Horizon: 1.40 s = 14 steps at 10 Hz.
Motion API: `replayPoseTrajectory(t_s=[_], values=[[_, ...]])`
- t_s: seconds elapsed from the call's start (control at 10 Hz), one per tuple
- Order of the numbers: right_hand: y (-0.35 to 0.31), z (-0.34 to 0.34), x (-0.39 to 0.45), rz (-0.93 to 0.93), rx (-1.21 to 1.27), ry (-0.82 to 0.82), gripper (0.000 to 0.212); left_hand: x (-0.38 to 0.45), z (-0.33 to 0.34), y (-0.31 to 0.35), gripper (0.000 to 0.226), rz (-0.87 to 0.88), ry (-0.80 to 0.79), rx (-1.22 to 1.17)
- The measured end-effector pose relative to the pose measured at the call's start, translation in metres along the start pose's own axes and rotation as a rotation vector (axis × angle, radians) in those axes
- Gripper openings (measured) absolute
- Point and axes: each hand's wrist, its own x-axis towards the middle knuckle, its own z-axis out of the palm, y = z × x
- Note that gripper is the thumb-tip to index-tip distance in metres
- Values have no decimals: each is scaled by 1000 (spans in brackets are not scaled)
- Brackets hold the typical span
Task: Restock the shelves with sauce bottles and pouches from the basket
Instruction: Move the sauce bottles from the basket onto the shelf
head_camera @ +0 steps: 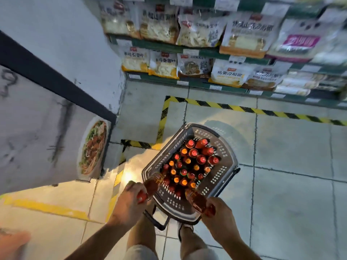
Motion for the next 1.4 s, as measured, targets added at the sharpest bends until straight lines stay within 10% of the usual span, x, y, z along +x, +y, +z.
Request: replayPoseTrajectory(t_s=[0.5, 0.7, 0.9, 1.4], values=[[-115, -49, -127, -74, 201, -15, 33, -289, -73, -59, 32, -348, 516, -405], [-195, 14, -181, -180, -251, -182, 19, -391, -81, -135, 28, -572, 622, -528], [-247, 139, -259, -35, 290, -179, 28, -489, -84, -241, 26, -667, 699, -631], [-368, 355, -394, -299, -139, -147, 10, -556, -183, -423, 26, -685, 756, -693]])
